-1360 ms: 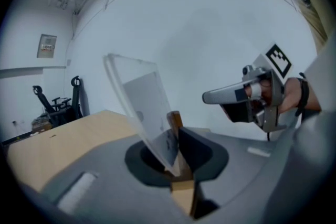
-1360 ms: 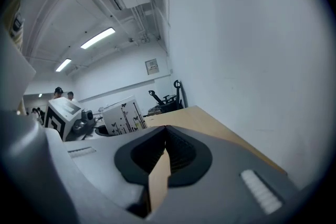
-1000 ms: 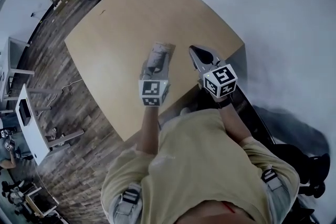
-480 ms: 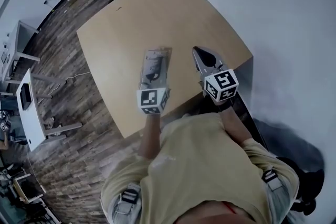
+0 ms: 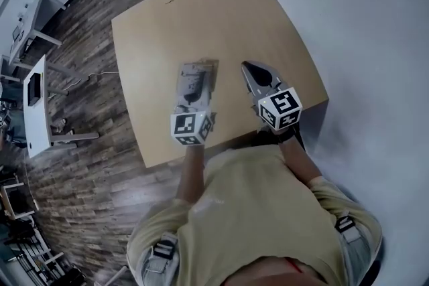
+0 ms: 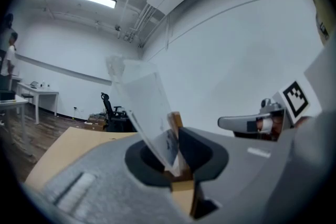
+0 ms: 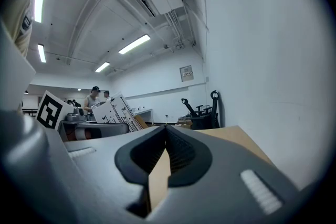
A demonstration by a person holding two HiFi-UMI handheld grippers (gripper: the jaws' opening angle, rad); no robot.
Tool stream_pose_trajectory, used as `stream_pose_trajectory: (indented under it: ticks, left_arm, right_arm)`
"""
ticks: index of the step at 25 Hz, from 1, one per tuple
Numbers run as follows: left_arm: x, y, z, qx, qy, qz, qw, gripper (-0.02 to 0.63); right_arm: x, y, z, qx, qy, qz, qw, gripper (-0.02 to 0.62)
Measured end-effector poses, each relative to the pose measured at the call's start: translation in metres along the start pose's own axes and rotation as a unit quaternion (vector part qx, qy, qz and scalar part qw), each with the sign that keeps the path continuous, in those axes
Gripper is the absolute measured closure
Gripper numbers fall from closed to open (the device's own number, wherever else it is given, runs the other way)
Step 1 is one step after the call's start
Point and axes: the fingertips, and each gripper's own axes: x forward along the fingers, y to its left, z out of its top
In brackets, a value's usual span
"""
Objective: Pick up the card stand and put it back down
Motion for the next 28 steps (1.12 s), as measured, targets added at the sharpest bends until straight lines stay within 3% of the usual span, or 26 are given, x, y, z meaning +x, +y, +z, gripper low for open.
stream_pose_trajectory:
  ticks: [12, 16, 19, 24, 28]
  left_arm:
    - [0.031, -0.017, -0.038, 0.005, 0.023, 0.095, 0.9952, 0.558]
    - [0.029, -0.029, -0.046, -0.008, 0.034, 0.081, 0.9961, 0.560]
    - [0.029, -0.030, -0.047, -0.004, 0.041, 0.105, 0.9936, 0.560]
    - [0.012, 0.009, -0.071, -0.030, 0.058, 0.158, 0.9853, 0.558]
    - [-0.007, 0.050, -0.095, -0.041, 0.075, 0.173, 0.9812, 0.558]
  right_arm:
    - [0.026, -0.050, -0.026, 0.014, 0.028, 0.105, 0.994, 0.592]
    - [0.041, -0.054, -0.036, 0.026, 0.044, 0.136, 0.989, 0.592]
    - [0.054, -0.056, -0.040, 0.030, 0.059, 0.163, 0.984, 0.592]
    - [0.089, -0.043, -0.065, 0.039, 0.086, 0.184, 0.978, 0.592]
    - [0.121, -0.026, -0.092, 0.044, 0.104, 0.180, 0.977, 0.592]
